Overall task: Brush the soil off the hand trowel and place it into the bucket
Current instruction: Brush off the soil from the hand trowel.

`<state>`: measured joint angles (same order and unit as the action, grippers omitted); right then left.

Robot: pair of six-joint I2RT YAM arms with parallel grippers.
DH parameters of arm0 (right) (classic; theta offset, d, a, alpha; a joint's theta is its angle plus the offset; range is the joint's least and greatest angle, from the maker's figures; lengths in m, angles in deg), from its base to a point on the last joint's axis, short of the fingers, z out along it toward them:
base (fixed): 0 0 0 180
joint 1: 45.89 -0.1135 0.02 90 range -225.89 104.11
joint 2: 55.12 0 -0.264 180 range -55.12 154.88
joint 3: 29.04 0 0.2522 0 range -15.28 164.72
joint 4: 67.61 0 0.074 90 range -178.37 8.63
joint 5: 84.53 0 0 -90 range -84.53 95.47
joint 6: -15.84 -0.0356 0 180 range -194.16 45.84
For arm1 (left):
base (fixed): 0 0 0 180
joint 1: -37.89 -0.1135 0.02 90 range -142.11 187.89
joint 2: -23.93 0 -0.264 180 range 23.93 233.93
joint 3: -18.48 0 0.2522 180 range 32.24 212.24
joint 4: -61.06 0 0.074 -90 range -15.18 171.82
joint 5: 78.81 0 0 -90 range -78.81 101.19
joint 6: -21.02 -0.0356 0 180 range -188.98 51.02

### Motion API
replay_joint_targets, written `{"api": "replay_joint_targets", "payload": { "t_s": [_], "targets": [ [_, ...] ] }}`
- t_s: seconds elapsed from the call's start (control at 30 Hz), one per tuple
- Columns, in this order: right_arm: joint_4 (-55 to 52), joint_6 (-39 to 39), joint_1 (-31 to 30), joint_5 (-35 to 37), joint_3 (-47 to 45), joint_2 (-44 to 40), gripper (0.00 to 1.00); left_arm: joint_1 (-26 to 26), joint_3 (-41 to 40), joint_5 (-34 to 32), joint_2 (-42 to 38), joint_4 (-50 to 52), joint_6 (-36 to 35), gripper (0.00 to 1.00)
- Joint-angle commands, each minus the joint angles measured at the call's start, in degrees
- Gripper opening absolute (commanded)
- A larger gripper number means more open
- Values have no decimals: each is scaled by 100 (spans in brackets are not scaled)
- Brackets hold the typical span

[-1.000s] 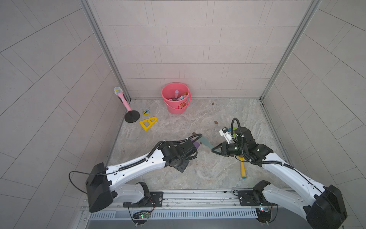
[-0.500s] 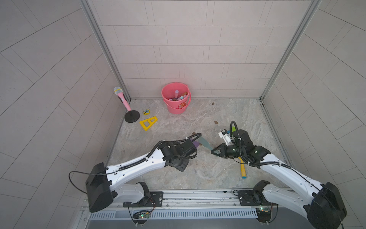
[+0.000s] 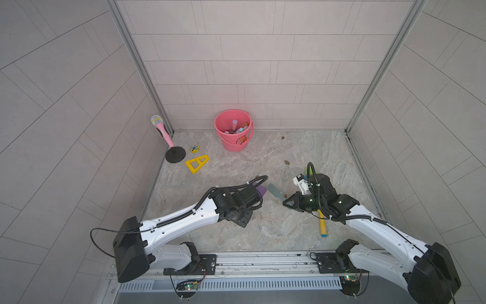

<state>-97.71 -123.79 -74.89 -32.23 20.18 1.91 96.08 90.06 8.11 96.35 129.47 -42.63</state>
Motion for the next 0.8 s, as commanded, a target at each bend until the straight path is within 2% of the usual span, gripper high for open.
{"api": "replay_joint_targets", "payload": {
  "t_s": [0.0,0.17,0.33,0.63,0.77],
  "targets": [
    [544,-109,-108,-411,163,-264,0,-19,17,-45,-2,-86,86,0],
    [1058,-258,-452,-790,121,-183,0,-19,36,-13,51,-121,105,0],
    [1444,-497,-694,-879,-150,147,0,-18,102,-64,27,-130,150,0],
    [1355,-534,-632,-749,-249,606,0,-18,64,-28,-90,-216,169,0],
    [1188,-565,-250,-664,-367,541,0,-19,36,-43,-288,-159,169,0]
  ]
}}
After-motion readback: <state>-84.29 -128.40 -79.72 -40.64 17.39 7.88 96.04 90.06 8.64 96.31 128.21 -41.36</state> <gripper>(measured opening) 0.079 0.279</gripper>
